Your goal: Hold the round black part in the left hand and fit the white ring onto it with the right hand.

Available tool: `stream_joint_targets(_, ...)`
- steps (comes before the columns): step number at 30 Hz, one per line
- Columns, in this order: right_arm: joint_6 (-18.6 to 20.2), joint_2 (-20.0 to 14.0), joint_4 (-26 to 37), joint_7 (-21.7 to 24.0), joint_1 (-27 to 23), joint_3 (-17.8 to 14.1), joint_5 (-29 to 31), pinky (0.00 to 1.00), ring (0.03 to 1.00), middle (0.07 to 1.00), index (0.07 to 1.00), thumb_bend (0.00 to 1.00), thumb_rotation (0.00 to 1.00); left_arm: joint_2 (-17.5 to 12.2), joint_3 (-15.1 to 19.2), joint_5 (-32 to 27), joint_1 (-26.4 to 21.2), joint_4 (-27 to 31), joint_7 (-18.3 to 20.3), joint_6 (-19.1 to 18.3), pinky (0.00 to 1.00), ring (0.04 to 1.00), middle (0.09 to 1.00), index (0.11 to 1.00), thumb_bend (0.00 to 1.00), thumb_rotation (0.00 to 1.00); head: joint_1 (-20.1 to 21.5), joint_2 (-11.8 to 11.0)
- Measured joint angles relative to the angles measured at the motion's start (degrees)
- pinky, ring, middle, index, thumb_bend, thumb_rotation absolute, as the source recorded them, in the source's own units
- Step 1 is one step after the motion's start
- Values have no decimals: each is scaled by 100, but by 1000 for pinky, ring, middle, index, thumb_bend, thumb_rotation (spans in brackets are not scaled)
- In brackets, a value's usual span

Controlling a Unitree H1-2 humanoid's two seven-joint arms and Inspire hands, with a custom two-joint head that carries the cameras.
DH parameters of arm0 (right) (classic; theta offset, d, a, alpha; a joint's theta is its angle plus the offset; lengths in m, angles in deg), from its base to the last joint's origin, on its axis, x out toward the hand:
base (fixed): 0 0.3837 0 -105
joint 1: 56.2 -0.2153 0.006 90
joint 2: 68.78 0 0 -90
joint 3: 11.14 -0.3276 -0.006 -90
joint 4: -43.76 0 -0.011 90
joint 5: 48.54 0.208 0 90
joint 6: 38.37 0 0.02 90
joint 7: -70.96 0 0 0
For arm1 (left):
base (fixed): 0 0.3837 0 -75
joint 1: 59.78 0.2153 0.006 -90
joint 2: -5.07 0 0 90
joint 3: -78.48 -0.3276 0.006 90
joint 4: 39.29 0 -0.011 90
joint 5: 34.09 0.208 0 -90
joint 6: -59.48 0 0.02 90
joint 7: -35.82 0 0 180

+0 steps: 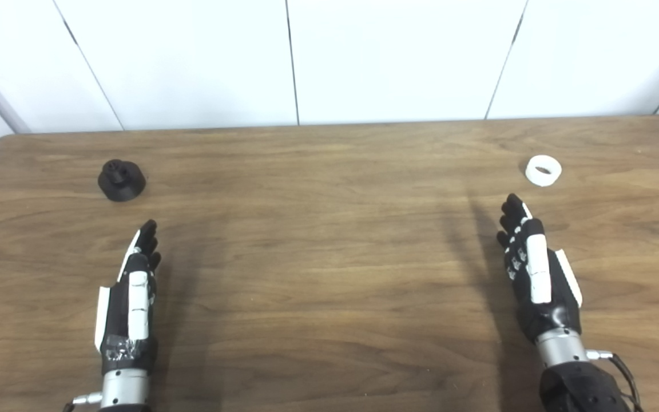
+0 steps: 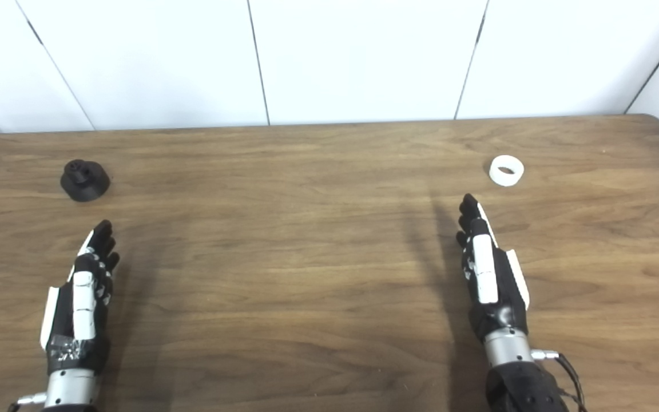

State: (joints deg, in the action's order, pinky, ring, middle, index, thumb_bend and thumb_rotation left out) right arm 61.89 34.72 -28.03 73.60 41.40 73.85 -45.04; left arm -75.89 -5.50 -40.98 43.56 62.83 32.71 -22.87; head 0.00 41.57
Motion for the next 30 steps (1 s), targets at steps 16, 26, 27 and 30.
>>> stream_joint_targets(16,-2,-81,4,15,35,-27,64,1000,998,981,980,527,1000,11,-55,55,21,8,7,6,1000,993,976,939,540,949,-701,-359)
stream_joint_targets(26,-237,-207,-185,266,71,-87,186,1000,1000,1000,1000,480,1000,71,-299,348,20,-7,-70,220,1000,995,970,931,471,916,-1625,-992)
stream_joint_targets(27,-278,-212,-212,289,71,-89,192,1000,1000,1000,1000,494,1000,74,-317,423,19,-16,-89,238,1000,996,970,933,467,916,-1783,-1167)
stream_joint_targets(30,-388,-266,-291,351,70,-102,240,1000,1000,1000,1000,529,1000,78,-354,535,13,-50,-138,338,1000,993,968,937,471,905,-1915,-1335)
